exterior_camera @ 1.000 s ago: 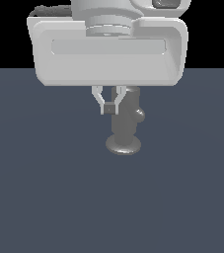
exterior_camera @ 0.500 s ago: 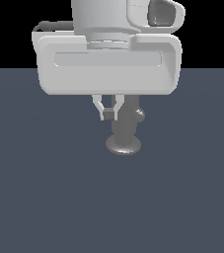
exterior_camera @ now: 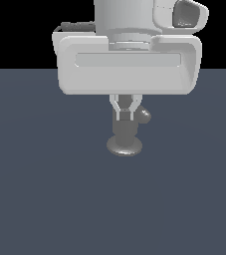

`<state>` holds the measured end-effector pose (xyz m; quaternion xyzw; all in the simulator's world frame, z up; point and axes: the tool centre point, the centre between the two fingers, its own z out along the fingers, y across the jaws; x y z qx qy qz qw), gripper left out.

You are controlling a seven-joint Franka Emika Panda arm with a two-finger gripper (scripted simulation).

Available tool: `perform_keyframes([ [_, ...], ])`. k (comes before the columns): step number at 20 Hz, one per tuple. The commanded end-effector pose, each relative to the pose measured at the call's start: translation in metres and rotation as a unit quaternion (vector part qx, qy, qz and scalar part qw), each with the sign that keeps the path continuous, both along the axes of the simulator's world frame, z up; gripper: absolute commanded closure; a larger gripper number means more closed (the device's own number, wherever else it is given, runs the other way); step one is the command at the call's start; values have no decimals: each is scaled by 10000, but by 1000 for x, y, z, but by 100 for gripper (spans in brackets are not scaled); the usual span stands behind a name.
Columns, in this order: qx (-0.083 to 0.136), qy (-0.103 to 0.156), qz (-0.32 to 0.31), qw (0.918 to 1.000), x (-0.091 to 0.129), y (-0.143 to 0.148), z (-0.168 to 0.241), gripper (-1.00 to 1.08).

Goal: Turn on the faucet by rotating a designated handle.

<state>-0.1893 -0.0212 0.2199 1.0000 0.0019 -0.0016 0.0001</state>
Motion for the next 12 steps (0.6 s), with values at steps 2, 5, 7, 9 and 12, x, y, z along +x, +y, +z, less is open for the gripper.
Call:
perform_keyframes([
  [2, 0, -16, -57, 10000, 5, -22, 0, 108],
  [5, 0, -16, -57, 10000, 7, -37, 0, 108],
  [7, 0, -16, -57, 10000, 8, -46, 0, 108],
  [9, 0, -16, -57, 10000, 10, -56, 0, 108],
  [12, 0, -16, -57, 10000, 12, -70, 0, 108],
])
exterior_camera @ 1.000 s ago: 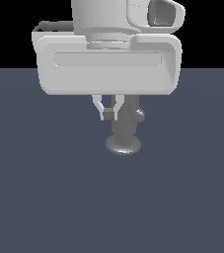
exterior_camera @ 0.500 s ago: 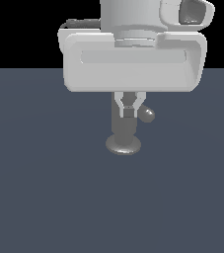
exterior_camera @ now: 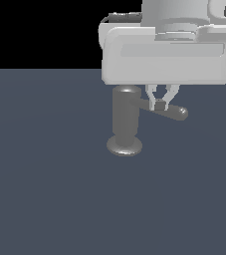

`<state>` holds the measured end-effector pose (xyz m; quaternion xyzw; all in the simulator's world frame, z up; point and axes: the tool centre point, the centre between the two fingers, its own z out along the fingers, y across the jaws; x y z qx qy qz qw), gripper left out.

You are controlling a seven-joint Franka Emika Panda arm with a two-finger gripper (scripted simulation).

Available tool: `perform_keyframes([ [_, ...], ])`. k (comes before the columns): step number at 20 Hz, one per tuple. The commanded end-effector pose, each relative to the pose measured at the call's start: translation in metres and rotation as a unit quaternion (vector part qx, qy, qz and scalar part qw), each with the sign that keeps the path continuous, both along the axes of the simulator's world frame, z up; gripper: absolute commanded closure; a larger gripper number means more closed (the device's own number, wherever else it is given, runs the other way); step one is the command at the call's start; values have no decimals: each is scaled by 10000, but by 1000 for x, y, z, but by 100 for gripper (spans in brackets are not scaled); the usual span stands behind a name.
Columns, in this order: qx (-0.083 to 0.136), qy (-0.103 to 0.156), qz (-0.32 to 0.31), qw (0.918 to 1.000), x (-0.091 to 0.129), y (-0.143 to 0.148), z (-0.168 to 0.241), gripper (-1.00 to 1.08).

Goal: Turn on the faucet by rotating a designated handle.

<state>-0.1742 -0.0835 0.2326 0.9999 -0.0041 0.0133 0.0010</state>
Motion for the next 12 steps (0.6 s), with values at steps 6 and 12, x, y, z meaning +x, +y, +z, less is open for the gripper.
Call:
perform_keyframes([
  [6, 9, 134, 3, 9999, 2, -35, -13, 108],
  [12, 9, 134, 3, 9999, 6, -62, -13, 108],
])
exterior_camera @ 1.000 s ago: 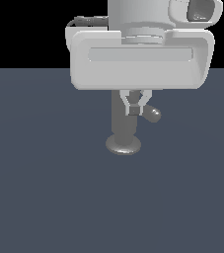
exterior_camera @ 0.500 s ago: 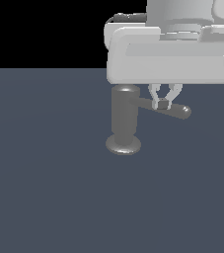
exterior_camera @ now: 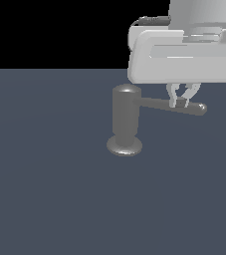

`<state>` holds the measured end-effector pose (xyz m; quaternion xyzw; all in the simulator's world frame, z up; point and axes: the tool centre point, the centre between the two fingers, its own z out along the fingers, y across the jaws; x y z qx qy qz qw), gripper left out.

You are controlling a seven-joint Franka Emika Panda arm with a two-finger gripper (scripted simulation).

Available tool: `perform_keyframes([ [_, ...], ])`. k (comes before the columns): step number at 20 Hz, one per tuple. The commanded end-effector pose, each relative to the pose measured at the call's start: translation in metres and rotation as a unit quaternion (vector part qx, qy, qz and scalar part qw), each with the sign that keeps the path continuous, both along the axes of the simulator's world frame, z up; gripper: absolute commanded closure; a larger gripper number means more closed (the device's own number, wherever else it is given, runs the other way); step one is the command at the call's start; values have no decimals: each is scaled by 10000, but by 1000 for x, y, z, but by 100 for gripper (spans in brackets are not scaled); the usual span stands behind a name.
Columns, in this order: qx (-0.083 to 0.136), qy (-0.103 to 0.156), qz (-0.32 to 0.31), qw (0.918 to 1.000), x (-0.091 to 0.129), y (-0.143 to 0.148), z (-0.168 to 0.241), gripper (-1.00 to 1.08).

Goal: Turn on the faucet by rotating a designated handle.

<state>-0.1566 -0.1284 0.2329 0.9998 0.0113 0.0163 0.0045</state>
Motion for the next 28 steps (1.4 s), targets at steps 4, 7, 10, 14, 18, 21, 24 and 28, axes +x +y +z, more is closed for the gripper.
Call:
perform_keyframes([
  [4, 45, 163, -151, 9997, -9, -30, -13, 108],
  [7, -7, -9, 30, 10000, 10, -18, 1, 108],
  [10, -4, 2, 19, 10000, 18, -24, 0, 108],
  [14, 0, 15, 5, 10000, 27, -33, -1, 108],
  [18, 3, 29, -9, 10000, 37, -42, -2, 108],
  [21, 6, 38, -19, 10000, 44, -49, -3, 108],
  [24, 10, 49, -31, 10000, 51, -56, -3, 108],
  [28, 14, 62, -44, 10000, 61, -64, -4, 108],
])
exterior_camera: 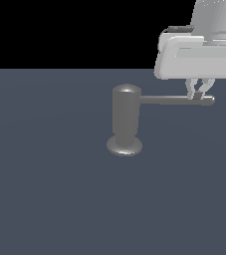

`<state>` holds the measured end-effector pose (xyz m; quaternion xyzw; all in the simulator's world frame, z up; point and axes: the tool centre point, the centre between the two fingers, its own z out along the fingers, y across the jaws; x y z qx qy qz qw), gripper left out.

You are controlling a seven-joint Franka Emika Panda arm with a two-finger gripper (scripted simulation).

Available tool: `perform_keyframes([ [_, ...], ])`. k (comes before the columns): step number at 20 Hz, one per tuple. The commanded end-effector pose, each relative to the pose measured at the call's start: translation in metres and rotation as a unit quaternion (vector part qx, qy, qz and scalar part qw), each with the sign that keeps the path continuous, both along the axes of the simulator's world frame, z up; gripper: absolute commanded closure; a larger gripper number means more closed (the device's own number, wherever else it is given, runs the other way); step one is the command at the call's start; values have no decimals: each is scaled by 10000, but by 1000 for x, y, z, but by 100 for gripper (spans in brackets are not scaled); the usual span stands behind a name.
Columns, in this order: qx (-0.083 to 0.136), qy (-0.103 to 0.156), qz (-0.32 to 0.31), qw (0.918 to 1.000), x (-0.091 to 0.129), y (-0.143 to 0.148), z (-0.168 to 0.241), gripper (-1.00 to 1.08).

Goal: Turn on the faucet by rotating a designated handle.

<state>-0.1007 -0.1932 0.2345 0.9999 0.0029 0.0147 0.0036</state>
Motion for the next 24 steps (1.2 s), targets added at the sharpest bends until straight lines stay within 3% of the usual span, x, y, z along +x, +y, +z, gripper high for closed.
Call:
perform_keyframes([
  [1, 5, 51, 36, 10000, 7, -2, -6, 108],
  [24, 29, 124, -41, 9999, 59, -51, -13, 108],
])
